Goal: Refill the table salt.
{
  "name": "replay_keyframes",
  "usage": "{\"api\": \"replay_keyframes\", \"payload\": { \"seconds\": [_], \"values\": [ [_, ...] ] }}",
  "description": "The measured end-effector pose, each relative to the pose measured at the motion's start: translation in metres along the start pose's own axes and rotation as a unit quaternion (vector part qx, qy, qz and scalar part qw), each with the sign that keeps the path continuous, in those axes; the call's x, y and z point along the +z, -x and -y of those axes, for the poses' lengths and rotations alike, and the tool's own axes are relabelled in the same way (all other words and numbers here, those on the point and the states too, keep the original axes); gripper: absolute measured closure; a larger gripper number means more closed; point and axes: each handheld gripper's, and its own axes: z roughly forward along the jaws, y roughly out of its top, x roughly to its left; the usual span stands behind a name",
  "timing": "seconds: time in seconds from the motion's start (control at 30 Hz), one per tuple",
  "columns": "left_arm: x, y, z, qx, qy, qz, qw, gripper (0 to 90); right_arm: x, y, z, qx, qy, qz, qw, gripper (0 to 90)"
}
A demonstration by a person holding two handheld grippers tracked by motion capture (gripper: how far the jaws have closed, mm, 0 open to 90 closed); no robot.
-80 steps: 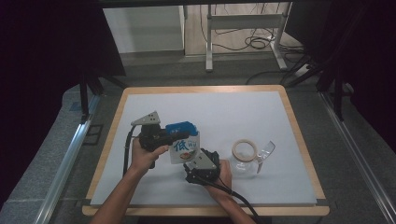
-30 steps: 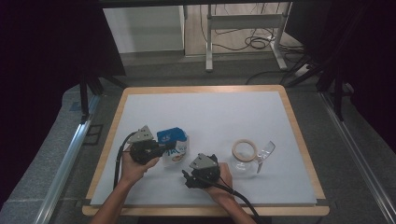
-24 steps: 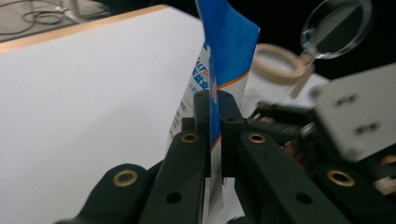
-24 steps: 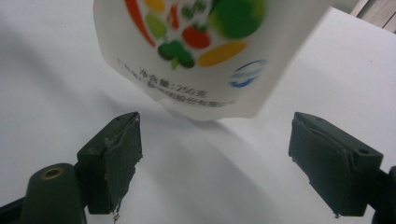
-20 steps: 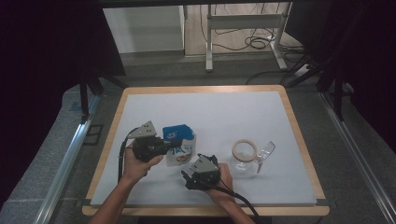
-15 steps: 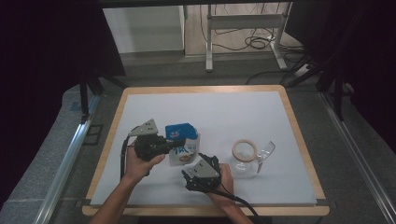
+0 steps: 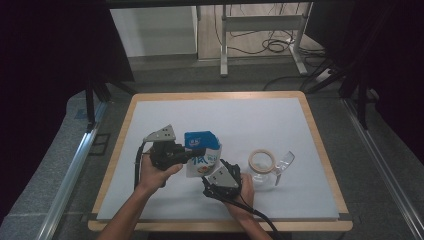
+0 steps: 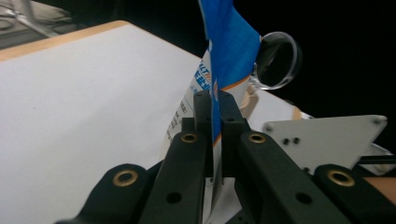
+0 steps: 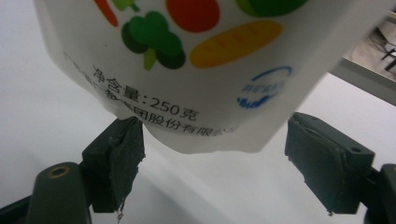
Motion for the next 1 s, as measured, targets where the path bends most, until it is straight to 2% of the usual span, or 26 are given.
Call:
{"api": "replay_keyframes", "payload": {
  "seconds": [0.07, 0.17, 0.3, 0.4, 0.47, 0.5, 0.57, 0.73, 0.93, 1.0],
  "values": [
    [-0.001, 0.0, -0.001, 0.001, 0.0, -0.003, 1.0, 90.0, 0.0, 0.0, -0.001, -0.001, 0.004, -0.005, 1.0, 21.1],
    [0.0, -0.001, -0.002, -0.005, -0.001, 0.004, 1.0, 90.0, -0.001, 0.0, -0.002, -0.01, 0.01, -0.012, 0.9998, 22.6],
    [0.001, -0.001, -0.003, -0.006, -0.002, 0.012, 0.9999, 90.0, 0.002, 0.001, -0.002, -0.021, -0.003, -0.001, 0.9998, 20.7],
    [0.001, 0.001, -0.004, -0.007, 0.0, 0.018, 0.9998, 90.0, 0.004, 0.003, -0.001, -0.022, -0.006, -0.001, 0.9997, 20.5],
    [0.002, 0.002, -0.005, -0.006, 0.0, 0.016, 0.9998, 90.0, 0.001, 0.002, -0.002, -0.024, 0.008, -0.003, 0.9997, 21.5],
    [0.002, 0.002, -0.006, -0.005, 0.001, 0.012, 0.9999, 90.0, 0.0, 0.001, -0.002, -0.036, 0.011, 0.003, 0.9993, 23.4],
    [0.004, 0.001, -0.007, -0.007, -0.003, 0.008, 0.9999, 90.0, -0.004, -0.003, -0.002, -0.047, 0.022, -0.001, 0.9986, 28.4],
    [0.011, -0.005, -0.007, -0.026, -0.009, 0.02, 0.9994, 90.0, -0.005, 0.001, -0.001, -0.007, 0.018, -0.027, 0.9994, 31.3],
    [0.019, 0.002, -0.013, -0.017, -0.008, 0.02, 0.9996, 90.0, -0.007, 0.004, 0.0, 0.027, 0.019, -0.043, 0.9985, 31.1],
    [0.02, 0.003, -0.016, -0.015, -0.006, 0.023, 0.9996, 90.0, -0.011, 0.003, 0.001, 0.028, 0.023, -0.041, 0.9985, 29.7]
  ]
}}
